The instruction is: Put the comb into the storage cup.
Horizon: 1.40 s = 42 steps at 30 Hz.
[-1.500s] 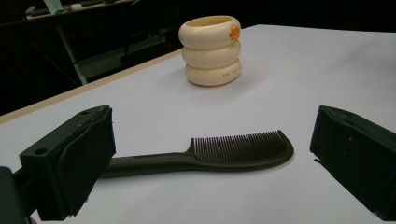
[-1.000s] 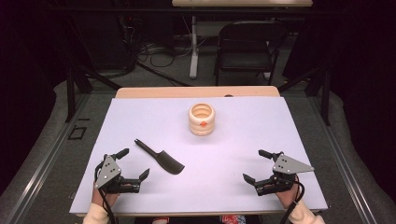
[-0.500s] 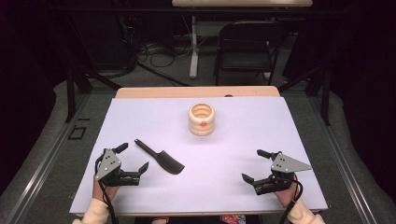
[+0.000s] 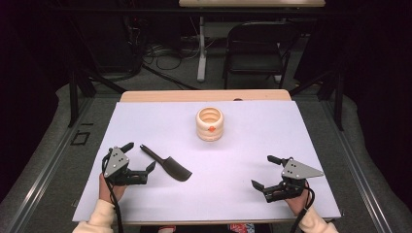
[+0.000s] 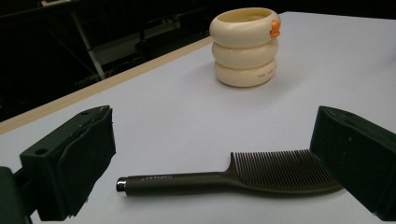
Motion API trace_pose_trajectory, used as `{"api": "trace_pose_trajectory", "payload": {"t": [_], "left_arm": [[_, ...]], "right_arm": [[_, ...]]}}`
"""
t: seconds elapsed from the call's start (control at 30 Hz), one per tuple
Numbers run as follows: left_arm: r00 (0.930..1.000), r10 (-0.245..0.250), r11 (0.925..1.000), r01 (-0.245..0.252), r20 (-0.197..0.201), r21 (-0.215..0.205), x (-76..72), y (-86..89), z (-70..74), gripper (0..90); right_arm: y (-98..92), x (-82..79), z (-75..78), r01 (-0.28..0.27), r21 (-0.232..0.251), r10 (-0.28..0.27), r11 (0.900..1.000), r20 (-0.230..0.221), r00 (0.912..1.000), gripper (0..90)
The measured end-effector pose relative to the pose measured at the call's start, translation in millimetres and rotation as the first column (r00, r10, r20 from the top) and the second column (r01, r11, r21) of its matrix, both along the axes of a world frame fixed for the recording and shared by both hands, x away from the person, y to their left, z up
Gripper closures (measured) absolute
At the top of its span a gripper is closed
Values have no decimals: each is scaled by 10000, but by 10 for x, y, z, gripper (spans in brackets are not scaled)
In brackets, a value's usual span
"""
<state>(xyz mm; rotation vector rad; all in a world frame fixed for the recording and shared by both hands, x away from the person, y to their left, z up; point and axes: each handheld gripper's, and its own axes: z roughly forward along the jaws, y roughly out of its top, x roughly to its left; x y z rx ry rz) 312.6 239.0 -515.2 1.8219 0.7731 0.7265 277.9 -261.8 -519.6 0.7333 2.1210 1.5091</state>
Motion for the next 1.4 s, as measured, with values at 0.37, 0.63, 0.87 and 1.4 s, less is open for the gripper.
{"api": "trace_pose_trajectory", "payload": {"t": [0.37,0.63,0.87,1.4], "left_arm": [[9992,248,9993,-239,-324,277,183,-44,12,2],[9948,693,9963,-652,-745,564,354,-70,7,2],[9836,1186,9918,-1108,-1358,640,529,-45,-32,7],[9583,1798,9819,-1613,-2220,988,867,6,-174,513]], "right_arm": [[3,6,-3,39,-42,-39,10000,-67,10000,0],[7,10,-3,33,-47,-33,10000,-93,10000,0],[11,24,-10,25,-40,-26,10000,-138,9999,0],[27,41,-26,-64,-188,57,9998,-339,9994,0]]}}
